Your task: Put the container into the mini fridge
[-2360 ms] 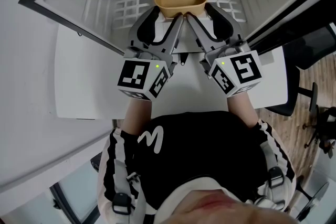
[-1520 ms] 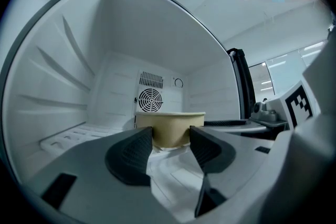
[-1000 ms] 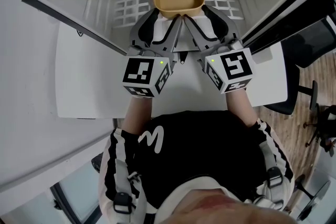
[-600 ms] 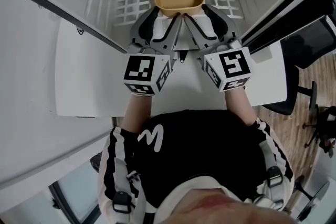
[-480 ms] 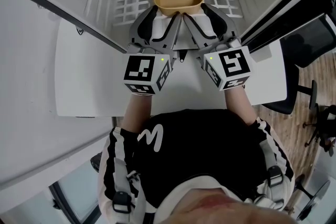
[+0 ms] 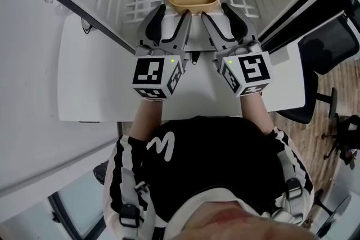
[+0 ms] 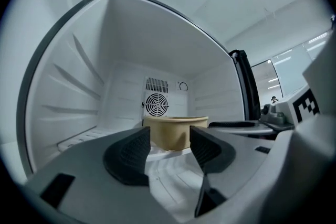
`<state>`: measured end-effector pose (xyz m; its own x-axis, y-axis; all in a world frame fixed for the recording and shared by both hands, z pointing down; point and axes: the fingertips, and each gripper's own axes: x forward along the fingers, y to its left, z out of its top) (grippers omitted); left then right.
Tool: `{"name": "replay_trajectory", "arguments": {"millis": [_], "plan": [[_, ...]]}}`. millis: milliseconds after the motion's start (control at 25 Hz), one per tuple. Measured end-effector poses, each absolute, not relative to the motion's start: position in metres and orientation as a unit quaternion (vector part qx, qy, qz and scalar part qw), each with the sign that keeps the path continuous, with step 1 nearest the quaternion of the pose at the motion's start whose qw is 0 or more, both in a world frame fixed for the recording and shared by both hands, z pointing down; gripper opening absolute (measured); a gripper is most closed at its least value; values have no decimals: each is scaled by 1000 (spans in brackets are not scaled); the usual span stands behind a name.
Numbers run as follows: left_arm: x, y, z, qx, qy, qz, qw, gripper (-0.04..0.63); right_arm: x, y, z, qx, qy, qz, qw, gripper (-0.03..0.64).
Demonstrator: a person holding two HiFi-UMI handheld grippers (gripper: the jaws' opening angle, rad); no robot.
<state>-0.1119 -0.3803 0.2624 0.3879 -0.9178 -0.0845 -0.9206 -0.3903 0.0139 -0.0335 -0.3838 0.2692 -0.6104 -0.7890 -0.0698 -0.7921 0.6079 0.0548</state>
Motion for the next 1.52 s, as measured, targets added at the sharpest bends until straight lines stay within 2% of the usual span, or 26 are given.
{"name": "replay_trajectory", "arguments": {"millis": [1520], "plan": [[-117, -326, 305, -832, 554, 33, -2, 229, -51, -321, 302, -413, 910, 24, 30, 212]]}}
